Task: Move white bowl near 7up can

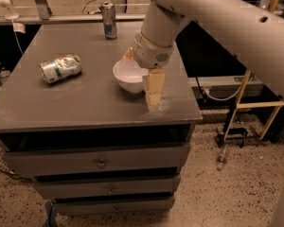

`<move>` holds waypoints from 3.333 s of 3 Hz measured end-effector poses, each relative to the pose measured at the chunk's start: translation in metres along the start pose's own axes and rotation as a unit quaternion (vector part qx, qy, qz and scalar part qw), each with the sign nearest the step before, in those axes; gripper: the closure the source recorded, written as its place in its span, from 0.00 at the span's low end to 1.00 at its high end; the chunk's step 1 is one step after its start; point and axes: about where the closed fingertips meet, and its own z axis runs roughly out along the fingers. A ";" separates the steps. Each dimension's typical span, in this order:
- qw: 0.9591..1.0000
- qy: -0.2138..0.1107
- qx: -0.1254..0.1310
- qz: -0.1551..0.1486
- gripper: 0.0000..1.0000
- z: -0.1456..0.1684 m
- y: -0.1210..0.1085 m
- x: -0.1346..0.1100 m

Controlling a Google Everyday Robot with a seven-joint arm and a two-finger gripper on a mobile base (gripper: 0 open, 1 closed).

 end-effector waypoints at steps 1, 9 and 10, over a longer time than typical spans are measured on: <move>1.000 0.009 -0.008 0.006 0.00 0.011 -0.002 0.006; 0.985 -0.073 0.121 -0.097 1.00 -0.007 -0.070 -0.046; 0.984 -0.075 0.108 -0.122 1.00 0.010 -0.078 -0.066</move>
Offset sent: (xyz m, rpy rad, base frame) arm 0.0192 -0.0226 -0.0203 -0.0964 -0.0177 -0.0919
